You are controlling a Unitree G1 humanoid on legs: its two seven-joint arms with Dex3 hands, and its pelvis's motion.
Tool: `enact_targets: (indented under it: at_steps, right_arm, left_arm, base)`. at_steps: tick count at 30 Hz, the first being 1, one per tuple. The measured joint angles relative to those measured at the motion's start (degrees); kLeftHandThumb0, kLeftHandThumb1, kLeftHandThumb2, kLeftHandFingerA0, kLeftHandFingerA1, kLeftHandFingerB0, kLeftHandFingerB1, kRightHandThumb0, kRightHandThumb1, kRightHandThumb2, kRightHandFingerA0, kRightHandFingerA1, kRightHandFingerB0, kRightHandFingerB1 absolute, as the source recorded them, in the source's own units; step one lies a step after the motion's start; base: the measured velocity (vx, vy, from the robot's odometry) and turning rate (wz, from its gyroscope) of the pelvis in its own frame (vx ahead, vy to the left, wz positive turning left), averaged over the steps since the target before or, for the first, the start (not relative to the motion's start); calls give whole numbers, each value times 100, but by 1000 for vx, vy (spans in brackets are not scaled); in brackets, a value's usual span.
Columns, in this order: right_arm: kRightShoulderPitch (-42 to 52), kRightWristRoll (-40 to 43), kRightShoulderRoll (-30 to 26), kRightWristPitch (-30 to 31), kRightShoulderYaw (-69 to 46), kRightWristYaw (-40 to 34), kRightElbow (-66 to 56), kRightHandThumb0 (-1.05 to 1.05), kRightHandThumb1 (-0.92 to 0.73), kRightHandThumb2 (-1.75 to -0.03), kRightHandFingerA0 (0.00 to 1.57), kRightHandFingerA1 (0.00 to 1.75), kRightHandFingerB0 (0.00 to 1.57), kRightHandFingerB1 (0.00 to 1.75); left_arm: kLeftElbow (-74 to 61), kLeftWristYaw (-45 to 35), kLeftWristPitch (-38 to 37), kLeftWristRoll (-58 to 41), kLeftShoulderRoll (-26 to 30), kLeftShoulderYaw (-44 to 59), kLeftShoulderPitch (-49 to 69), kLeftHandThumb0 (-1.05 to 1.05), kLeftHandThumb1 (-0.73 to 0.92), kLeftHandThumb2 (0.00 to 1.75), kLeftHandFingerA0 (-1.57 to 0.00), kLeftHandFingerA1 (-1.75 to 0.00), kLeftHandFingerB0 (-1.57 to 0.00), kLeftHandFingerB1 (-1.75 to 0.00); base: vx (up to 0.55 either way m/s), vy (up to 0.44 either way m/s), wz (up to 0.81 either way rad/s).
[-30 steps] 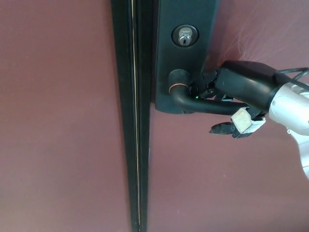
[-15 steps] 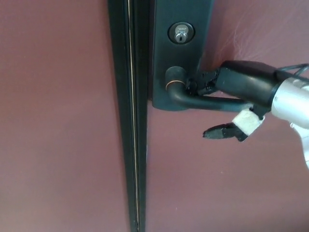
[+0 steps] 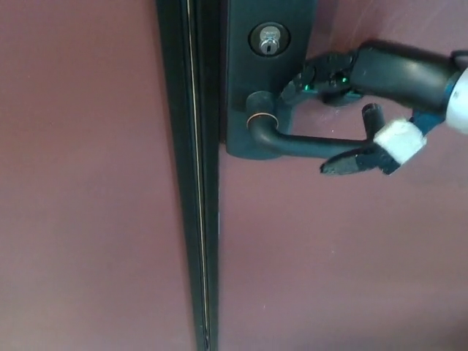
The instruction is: The robot walks towards the door handle and put its right hand on it and twist the handle
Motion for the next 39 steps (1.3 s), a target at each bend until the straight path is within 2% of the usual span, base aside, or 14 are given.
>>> enact_targets:
  at_steps: [4,5,13,18,20,24,25,28,29,39]
  right_arm:
    - [-90,66,-73,7,-51,80,-1,-72,-53,-57,1,24,10,25]
    - [-140,99,-93,9,-73,111,1,-71,-43,-79,5,19,9,26]
    - [-373,332,-229,8,-420,201,-24,-70,-43,-79,4,19,9,26]
    - [-374,647,-642,59,-1313,299,-372,-70,-43,-79,4,19,9,26]
    - [-358,739,-805,91,-1672,312,-491,-72,-44,-78,6,28,9,26]
    - [-80,987,-1086,91,-2569,343,-749,-72,-44,-78,6,28,9,26]
    - [-37,1037,-1132,91,-2693,346,-791,-84,-53,-81,1,33,9,30]
    - [364,1200,-1263,90,-3373,396,-1122,-84,-53,-81,1,33,9,30]
    - [570,1281,-1294,91,-3647,432,-1268,-36,-23,-86,1,49,0,47]
    - [1979,1747,-1252,208,-5916,858,-2306,-35,-25,-86,2,50,0,48]
  left_arm:
    - [15,-1,0,8,1,-10,-12,-18,70,60,-62,-46,-46,-40]
    - [21,-1,0,10,3,-13,-24,-18,70,60,-62,-46,-46,-40]
    - [35,-4,4,5,3,-7,-97,-19,70,60,-61,-45,-46,-40]
    - [43,-15,9,6,2,-15,-106,-19,70,60,-61,-45,-47,-41]
    - [50,-18,12,6,1,-17,-128,-19,70,60,-61,-45,-47,-41]
    - [72,-20,16,6,1,-20,-193,-19,70,60,-61,-45,-47,-41]
    - [80,-21,17,6,1,-22,-200,-19,70,60,-61,-45,-46,-40]
    - [90,-21,17,2,-2,-20,-196,-19,70,60,-61,-45,-46,-40]
    - [89,-21,16,0,-1,-19,-197,-19,70,60,-61,-45,-46,-40]
    - [46,-19,10,-13,-4,38,-163,-21,70,61,-57,-44,-42,-39]
  base:
    - [0,0,0]
    - [0,0,0]
    - [-4,0,1]
    - [0,0,0]
    - [0,0,0]
    - [0,0,0]
    - [0,0,0]
    - [0,0,0]
    - [0,0,0]
    - [0,0,0]
